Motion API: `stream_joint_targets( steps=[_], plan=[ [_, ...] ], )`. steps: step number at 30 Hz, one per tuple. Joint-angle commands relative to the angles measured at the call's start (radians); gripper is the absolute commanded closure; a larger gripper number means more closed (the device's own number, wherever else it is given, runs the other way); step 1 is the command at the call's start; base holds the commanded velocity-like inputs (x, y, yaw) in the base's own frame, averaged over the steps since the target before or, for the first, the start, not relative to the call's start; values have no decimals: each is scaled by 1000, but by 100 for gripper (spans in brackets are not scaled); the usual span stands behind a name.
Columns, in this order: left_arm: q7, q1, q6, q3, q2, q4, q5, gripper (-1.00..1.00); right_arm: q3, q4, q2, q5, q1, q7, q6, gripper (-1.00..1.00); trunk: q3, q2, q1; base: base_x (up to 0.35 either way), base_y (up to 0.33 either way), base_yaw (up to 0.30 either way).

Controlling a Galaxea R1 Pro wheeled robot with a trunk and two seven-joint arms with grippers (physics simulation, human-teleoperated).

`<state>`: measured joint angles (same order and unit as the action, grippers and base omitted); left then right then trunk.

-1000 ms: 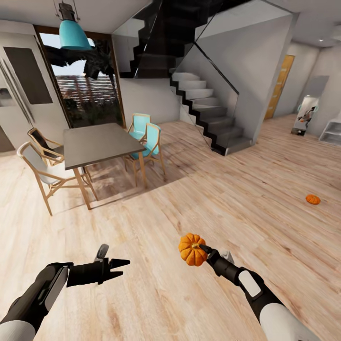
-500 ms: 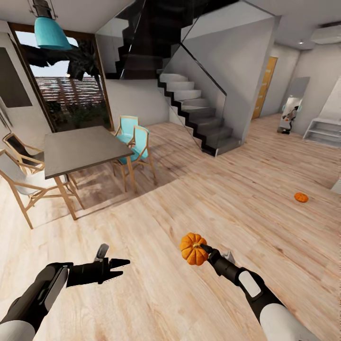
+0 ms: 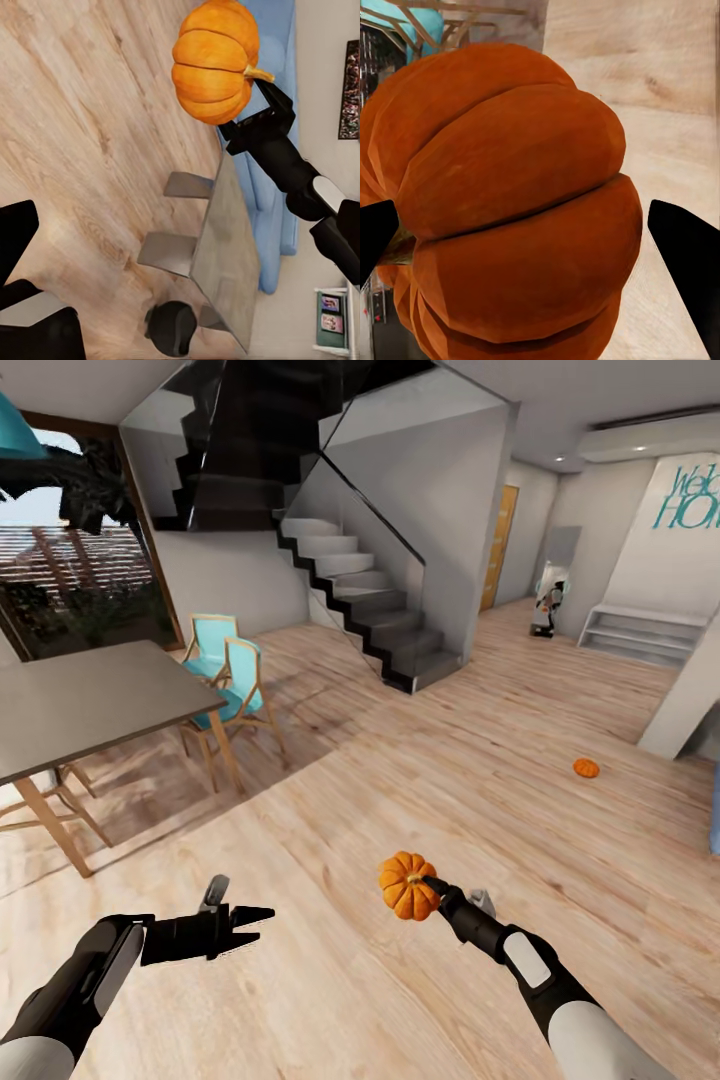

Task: Place each of the two pumpkins and all three candles from the living room inside a cabinet in the living room (use any cabinet), then make sure every cabinet is closed, and position the cauldron so it is next to a table in the living room.

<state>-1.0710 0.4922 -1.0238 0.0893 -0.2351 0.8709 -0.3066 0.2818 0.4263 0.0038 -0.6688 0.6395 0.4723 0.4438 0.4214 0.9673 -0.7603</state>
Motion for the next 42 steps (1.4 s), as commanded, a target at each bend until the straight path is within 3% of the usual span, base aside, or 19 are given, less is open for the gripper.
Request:
stream_joint_targets(
  steps=[1, 12, 13, 15, 16, 17, 18, 19, 21, 23, 25, 26, 28, 32, 34, 40, 42],
  plan=[
    [-3, 0, -4, 1, 0, 0, 1, -100, 5, 0, 0, -15, 1, 2, 10, 100, 0, 1, -1, 347, 0, -285],
    [22, 1, -3, 0, -2, 0, 5, -100, 5, 0, 1, -12, 1, -2, 8, 100, -6, 1, -1, 347, 0, -285],
    [98, 0, -3, 1, -3, 0, 6, -100, 3, 7, 10, -8, 1, -67, 7, 100, -7, 1, -1, 347, 0, -272],
    [162, 0, -3, 1, -3, 0, 6, -100, -3, 65, 44, 0, 3, -211, 8, 100, -8, 1, -1, 347, 0, -262],
    [197, 0, -2, 1, -3, 0, 7, -100, -5, 142, 77, 5, 4, -336, 9, 100, -9, 1, -1, 347, 0, -234],
    [248, 0, -2, 0, -1, 0, 8, -100, -12, 272, 119, 19, -28, -566, 15, 100, -10, 1, -1, 347, 0, -213],
    [266, 0, -2, 0, -1, 0, 9, -100, -26, 322, 127, 26, -55, -642, 16, 100, -12, 1, -1, 347, 0, -215],
    [308, 0, -1, 1, 1, 0, 9, -100, -93, 425, 135, 36, -112, -764, 19, 100, -12, 1, -1, 347, 0, -187],
    [347, 0, -1, 0, 3, 1, 9, -100, -185, 538, 137, 39, -165, -863, 20, 100, -13, 1, -1, 347, 0, -173],
    [370, 0, -1, 0, 4, 1, 9, -100, -236, 611, 139, 40, -205, -938, 21, 100, -14, 1, -1, 347, 0, -183],
    [422, 1, 0, 0, 4, 3, 9, -100, -303, 726, 144, 33, -275, -1177, 24, 100, -14, 1, -1, 347, 0, -239],
    [450, 1, 1, -1, 5, 7, 9, -100, -333, 740, 145, 31, -286, -1260, 23, 100, -14, 1, -1, 347, 0, -269],
    [507, 1, 7, -3, 9, 11, 9, -100, -385, 774, 145, 29, -316, -1351, 20, 100, -13, 1, -1, 347, 0, -263],
    [601, 1, 63, -7, 31, 12, 8, -100, -407, 843, 142, 29, -402, -1377, 11, 100, -9, 1, -1, 347, 0, -207],
    [669, 1, 75, -9, 54, 13, 8, -100, -409, 860, 139, 30, -435, -1382, 8, 100, -6, 1, -1, 343, 0, -142],
    [709, 0, 80, -13, 78, 15, 9, -100, -405, 839, 129, 41, -463, -1373, -7, 100, 3, 1, -1, 293, 0, -122],
    [710, 0, 81, -45, 87, 16, 9, -100, -403, 829, 119, 42, -465, -1371, -30, 100, 7, 1, -1, 130, 0, -140]
  ],
)
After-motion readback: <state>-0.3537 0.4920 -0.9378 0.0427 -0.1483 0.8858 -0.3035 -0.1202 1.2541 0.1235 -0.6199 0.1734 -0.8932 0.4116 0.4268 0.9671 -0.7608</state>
